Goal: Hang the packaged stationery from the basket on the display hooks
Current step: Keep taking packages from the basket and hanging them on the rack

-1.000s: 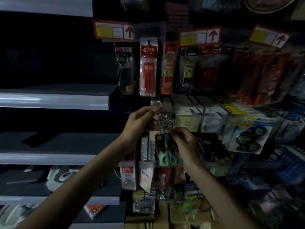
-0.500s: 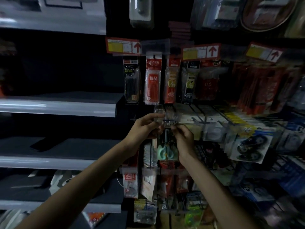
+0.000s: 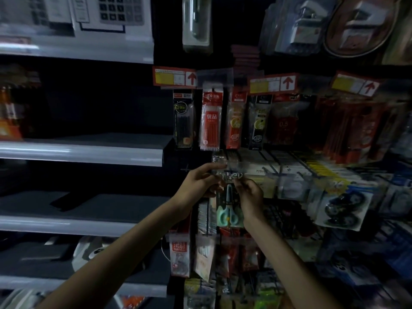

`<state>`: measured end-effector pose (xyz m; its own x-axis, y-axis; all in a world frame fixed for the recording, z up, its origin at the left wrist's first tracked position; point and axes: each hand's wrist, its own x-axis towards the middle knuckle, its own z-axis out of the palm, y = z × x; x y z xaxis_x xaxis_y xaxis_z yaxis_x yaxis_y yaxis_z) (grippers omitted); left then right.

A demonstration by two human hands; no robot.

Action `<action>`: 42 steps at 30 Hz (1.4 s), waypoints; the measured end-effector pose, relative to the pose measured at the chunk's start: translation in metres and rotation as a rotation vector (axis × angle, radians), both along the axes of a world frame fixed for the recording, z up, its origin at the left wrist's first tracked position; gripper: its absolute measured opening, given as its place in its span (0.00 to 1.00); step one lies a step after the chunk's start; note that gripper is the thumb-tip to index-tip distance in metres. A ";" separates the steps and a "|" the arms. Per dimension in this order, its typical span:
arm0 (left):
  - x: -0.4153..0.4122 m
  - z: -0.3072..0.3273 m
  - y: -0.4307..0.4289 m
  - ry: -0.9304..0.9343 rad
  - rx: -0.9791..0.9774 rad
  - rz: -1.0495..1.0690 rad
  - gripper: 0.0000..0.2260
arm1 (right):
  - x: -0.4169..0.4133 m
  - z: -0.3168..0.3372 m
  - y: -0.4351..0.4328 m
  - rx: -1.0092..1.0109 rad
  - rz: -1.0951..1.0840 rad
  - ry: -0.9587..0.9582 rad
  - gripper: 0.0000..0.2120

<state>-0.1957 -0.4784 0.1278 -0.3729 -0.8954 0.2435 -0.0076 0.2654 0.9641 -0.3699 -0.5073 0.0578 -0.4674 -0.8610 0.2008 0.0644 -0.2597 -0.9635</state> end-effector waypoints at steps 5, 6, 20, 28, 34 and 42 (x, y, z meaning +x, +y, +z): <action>-0.001 -0.001 -0.001 0.012 -0.010 -0.003 0.14 | -0.002 0.002 -0.004 0.018 0.006 -0.039 0.12; -0.001 -0.002 -0.002 0.017 -0.019 -0.005 0.14 | -0.002 0.001 -0.005 0.019 0.006 -0.045 0.12; -0.010 -0.091 -0.028 -0.101 -0.124 0.316 0.11 | -0.005 0.002 -0.003 0.106 0.033 -0.072 0.07; -0.017 -0.120 -0.037 0.086 0.109 0.265 0.05 | -0.004 -0.004 -0.007 0.089 0.008 -0.127 0.07; -0.016 -0.129 -0.034 0.163 0.056 0.303 0.06 | 0.000 -0.026 0.003 -0.026 -0.054 0.025 0.12; -0.026 -0.154 -0.023 0.085 -0.087 0.285 0.18 | 0.012 -0.066 0.026 -0.019 -0.039 0.285 0.28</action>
<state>-0.2222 -0.5018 -0.0258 -0.0843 -0.9353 0.3437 -0.0138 0.3460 0.9381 -0.3581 -0.4809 -0.0083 -0.4221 -0.8385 0.3446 -0.2191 -0.2745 -0.9363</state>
